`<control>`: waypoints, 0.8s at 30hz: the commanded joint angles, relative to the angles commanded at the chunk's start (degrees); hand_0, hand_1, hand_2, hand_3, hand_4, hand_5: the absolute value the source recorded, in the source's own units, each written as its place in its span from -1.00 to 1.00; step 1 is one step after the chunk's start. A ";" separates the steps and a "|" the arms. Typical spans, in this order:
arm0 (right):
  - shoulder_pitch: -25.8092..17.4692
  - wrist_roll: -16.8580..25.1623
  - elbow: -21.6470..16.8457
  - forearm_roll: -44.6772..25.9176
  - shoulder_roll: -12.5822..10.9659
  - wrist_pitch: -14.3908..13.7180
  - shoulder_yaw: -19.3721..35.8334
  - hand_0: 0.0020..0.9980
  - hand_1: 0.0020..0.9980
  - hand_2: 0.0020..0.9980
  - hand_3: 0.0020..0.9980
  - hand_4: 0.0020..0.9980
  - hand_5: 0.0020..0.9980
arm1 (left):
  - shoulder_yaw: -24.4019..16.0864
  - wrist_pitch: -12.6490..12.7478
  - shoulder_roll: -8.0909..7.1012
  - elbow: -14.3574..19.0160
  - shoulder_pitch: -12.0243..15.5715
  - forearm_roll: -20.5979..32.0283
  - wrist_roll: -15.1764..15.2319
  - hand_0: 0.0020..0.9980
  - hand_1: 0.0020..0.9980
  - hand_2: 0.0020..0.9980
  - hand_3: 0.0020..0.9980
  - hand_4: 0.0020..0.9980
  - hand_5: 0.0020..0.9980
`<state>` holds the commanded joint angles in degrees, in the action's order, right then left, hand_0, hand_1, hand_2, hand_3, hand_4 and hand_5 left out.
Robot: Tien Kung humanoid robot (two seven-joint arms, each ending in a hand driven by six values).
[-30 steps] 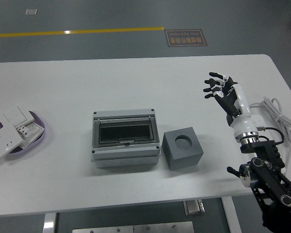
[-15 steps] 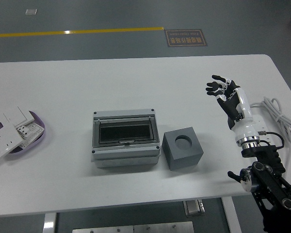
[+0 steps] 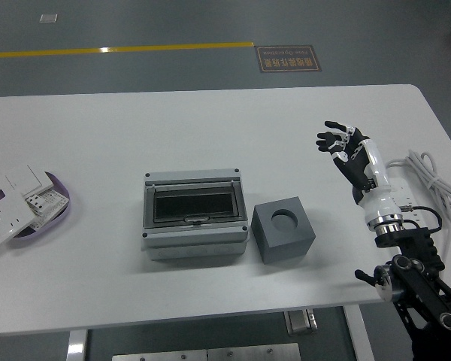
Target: Pick up the cylinder from the cube,place it in the box,flap close box
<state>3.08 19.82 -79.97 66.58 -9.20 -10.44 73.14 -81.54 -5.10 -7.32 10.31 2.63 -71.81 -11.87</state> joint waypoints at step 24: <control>-0.07 -1.07 -1.67 2.59 -0.17 -0.33 5.38 0.28 0.18 0.23 0.30 0.37 -0.13 | -0.45 0.26 0.26 0.00 0.30 0.66 -0.04 0.27 0.33 0.18 0.31 0.44 -0.43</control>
<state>3.01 18.75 -81.64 69.16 -9.37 -10.77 78.53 -81.99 -4.85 -7.06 10.31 2.93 -71.15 -11.90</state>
